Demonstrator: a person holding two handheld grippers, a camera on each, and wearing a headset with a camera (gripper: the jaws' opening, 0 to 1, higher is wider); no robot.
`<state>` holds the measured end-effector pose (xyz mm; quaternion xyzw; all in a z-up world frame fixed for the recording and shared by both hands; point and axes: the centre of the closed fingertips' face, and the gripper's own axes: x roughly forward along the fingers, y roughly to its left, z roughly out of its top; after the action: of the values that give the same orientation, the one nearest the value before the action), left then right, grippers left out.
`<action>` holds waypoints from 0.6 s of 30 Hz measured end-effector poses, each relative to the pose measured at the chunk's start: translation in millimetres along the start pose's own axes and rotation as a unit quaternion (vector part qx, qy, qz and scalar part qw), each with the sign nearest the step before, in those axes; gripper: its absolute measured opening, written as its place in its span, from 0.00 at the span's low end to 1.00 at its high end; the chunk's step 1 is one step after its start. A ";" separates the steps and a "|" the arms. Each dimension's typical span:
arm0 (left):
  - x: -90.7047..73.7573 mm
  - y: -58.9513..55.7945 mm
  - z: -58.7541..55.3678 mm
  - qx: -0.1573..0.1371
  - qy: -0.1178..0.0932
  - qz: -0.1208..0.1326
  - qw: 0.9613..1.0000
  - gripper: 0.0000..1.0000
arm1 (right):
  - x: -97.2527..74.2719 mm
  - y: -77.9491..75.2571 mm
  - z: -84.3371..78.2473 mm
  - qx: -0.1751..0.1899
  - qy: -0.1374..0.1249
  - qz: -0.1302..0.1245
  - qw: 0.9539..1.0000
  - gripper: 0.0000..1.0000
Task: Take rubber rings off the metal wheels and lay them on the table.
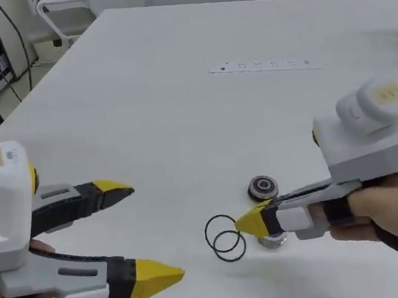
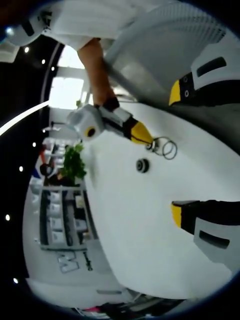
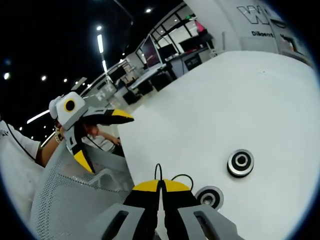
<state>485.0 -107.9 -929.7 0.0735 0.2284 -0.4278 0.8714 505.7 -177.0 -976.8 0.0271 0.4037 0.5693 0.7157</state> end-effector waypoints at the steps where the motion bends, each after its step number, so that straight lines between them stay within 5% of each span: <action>1: 0.1 0.1 -0.4 0.000 0.001 0.000 1.000 0.77 | 0.8 0.0 -1.9 -0.001 0.004 0.000 1.000 0.00; 11: -1.2 2.0 -1.0 -0.004 -0.002 0.006 1.000 0.77 | 10.5 -10.1 -22.0 -0.019 0.047 -0.025 0.998 0.00; 18: -2.5 3.7 -1.9 -0.008 -0.002 0.012 1.000 0.75 | 10.7 -22.0 -22.6 -0.044 0.051 -0.056 0.996 0.00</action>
<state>485.9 -103.2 -930.5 0.0679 0.2290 -0.4157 0.8776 509.7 -185.2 -1008.8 -0.0557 0.4152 0.5461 0.7255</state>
